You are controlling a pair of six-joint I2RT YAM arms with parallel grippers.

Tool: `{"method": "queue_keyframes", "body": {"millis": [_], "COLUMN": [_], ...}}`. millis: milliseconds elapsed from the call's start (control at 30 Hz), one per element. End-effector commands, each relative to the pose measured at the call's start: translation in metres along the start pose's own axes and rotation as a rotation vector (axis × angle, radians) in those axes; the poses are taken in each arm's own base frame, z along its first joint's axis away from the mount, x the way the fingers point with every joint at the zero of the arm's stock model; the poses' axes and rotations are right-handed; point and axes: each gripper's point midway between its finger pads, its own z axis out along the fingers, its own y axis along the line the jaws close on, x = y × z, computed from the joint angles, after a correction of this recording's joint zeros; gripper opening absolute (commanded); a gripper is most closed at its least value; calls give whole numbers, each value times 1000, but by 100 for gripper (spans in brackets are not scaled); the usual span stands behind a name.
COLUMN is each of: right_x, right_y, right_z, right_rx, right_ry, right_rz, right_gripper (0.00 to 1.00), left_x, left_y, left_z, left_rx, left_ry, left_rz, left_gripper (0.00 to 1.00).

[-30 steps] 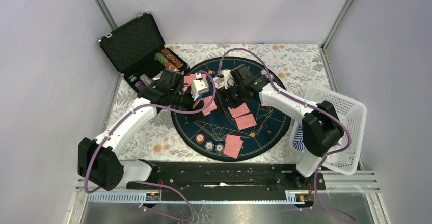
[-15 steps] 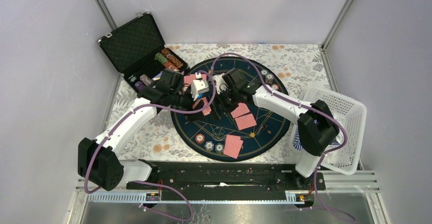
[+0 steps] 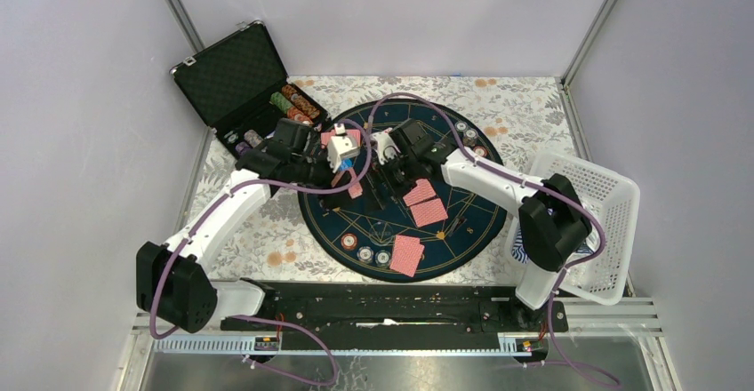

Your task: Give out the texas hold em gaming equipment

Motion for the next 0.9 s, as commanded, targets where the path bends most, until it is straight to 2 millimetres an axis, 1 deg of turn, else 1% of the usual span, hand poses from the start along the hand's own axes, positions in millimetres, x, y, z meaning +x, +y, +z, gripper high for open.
{"method": "queue_keyframes", "body": {"millis": [0,100,133,200,333,400,500,600,700,800,867], "right_x": [-26,-29,-29,-29,-25,-23,-20,-18,-18,-16,-15], "right_y": [-7,-28,-37,-49,-68,-75,-83,-87,-89,-91,-91], "right_z": [-34,-58,-66,-78,-98,-105,-111,-113,-112,-110,-109], "right_rx": [-9,27,39,57,94,105,115,119,117,113,111], "right_ry": [-108,-150,-168,-194,-230,-242,-253,-256,-258,-251,-248], "right_rz": [-4,25,43,66,97,114,132,145,155,165,166], "right_gripper": [100,100,100,100,100,100,100,100,100,100,100], "left_x": [-17,8,19,43,87,105,131,152,172,185,191], "left_y": [24,45,52,70,100,113,132,145,150,153,158], "left_z": [-23,-39,-44,-55,-74,-81,-89,-89,-84,-79,-79], "left_rx": [-83,-146,-163,-213,-282,-320,-392,-429,-427,-417,-420], "left_ry": [-93,-58,-37,-13,23,24,26,48,63,55,41], "left_rz": [41,9,6,-31,-85,-99,-118,-114,-125,-135,-140], "left_gripper": [0,0,0,0,0,0,2,7,16,23,27]}}
